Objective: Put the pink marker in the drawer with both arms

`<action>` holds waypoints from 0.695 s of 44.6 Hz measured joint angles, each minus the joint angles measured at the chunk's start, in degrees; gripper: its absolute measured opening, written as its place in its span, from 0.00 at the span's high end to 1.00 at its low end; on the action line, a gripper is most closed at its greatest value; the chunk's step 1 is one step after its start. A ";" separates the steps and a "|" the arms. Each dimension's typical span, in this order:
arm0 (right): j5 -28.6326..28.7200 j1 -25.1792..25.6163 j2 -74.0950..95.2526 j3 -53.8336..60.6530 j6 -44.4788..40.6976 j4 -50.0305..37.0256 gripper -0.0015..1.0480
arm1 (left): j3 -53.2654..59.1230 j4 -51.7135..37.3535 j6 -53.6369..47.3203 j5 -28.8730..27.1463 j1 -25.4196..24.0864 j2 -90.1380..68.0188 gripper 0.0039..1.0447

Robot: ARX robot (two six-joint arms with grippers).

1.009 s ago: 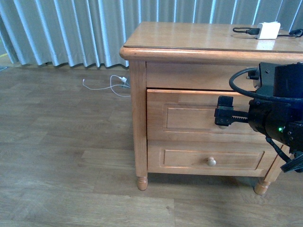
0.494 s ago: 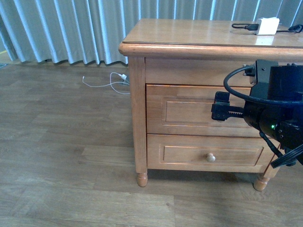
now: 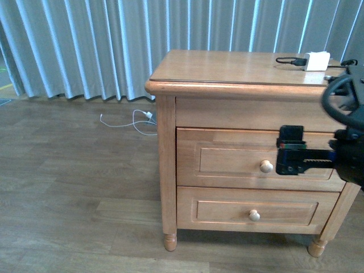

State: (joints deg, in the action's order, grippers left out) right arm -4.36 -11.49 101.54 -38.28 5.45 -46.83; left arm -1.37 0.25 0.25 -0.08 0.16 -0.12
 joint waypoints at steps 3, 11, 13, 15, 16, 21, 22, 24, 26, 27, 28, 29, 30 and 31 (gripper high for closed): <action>0.83 0.55 -5.75 3.08 0.83 3.52 0.08 | 0.00 0.00 0.00 0.00 0.00 0.00 0.06; 5.16 3.32 -24.76 10.54 3.02 15.93 0.08 | 0.00 0.00 0.00 0.00 0.00 0.02 0.06; 7.23 4.07 -30.58 12.63 3.04 19.96 0.08 | 0.00 0.00 0.00 0.00 0.00 0.02 0.06; 9.49 5.05 -37.51 15.19 2.97 24.85 0.08 | 0.00 0.00 0.00 0.00 0.00 0.02 0.06; 10.21 5.40 -39.74 16.00 2.91 26.49 0.08 | 0.00 0.00 0.00 0.00 0.00 0.02 0.06; 12.68 7.56 -51.47 19.76 2.10 35.50 0.08 | 0.00 0.00 0.00 0.00 0.00 0.02 0.06; 13.07 7.98 -53.46 20.35 1.84 37.03 0.08 | 0.02 0.00 0.00 0.00 0.00 0.02 0.06; 14.01 8.83 -57.27 21.42 1.53 40.26 0.08 | 0.00 0.00 0.00 0.00 0.00 0.02 0.06; 14.67 9.75 -60.81 22.45 0.87 43.19 0.08 | 0.00 0.00 0.00 0.00 0.00 0.02 0.06; 14.80 10.29 -62.38 22.93 0.74 44.46 0.08 | 0.00 0.00 0.00 0.00 0.00 0.02 0.06; 15.08 11.21 -64.57 23.67 0.76 45.97 0.08 | 0.00 0.00 0.00 0.00 0.00 0.02 0.06; 15.12 12.02 -66.23 24.30 0.81 46.80 0.08 | 0.00 0.00 0.00 0.00 0.00 0.02 0.06; 15.04 12.39 -66.93 24.61 0.81 47.06 0.08 | 0.02 0.00 0.00 0.00 0.00 0.02 0.06; 14.95 12.68 -67.43 24.74 0.81 47.17 0.08 | 0.00 0.00 0.00 0.00 0.00 0.02 0.06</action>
State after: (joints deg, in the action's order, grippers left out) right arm 10.59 1.19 34.11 -13.54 6.26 0.34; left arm -1.37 0.25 0.25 -0.08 0.16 -0.10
